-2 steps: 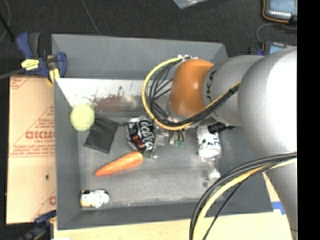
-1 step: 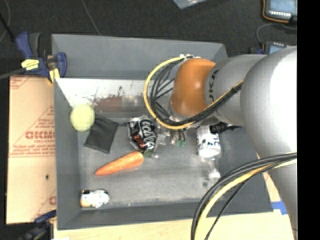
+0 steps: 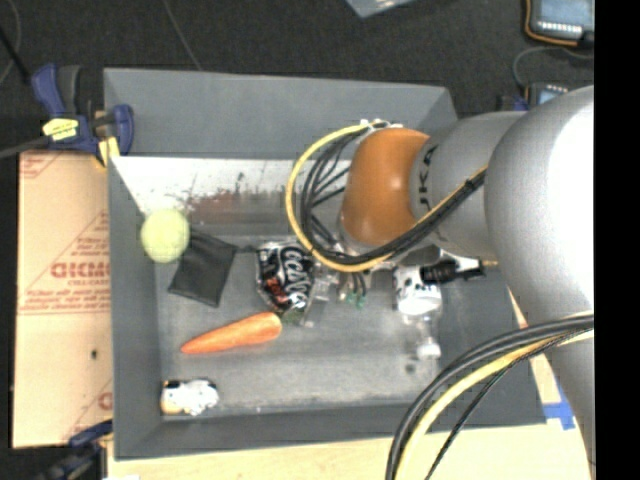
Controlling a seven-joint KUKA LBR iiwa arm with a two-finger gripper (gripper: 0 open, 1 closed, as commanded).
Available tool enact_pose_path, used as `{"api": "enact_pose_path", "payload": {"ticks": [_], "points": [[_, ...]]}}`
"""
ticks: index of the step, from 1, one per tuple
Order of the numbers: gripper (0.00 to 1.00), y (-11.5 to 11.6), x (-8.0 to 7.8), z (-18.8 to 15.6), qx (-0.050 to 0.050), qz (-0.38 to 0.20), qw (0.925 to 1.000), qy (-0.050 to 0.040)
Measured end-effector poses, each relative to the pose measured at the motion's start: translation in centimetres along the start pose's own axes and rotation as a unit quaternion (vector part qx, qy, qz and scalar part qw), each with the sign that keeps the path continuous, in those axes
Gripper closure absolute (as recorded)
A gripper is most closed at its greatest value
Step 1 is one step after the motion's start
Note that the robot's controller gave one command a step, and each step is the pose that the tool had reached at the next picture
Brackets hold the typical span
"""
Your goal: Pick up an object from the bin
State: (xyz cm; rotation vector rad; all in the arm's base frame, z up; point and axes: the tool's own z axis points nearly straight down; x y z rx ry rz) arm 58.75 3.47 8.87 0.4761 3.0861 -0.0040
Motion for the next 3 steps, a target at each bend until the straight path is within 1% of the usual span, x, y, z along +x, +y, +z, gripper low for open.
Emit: {"api": "enact_pose_path", "payload": {"ticks": [1, 2, 3], "points": [[1.0, 0.0, 0.0, 0.0, 0.0, 0.0, 1.0, 0.0], [1.0, 0.3, -0.6, -2.2, -0.001, 0.006, 1.0, -0.0003], [1.0, 0.4, -1.7, -2.9, -0.002, 0.011, 0.9999, -0.0039]]}}
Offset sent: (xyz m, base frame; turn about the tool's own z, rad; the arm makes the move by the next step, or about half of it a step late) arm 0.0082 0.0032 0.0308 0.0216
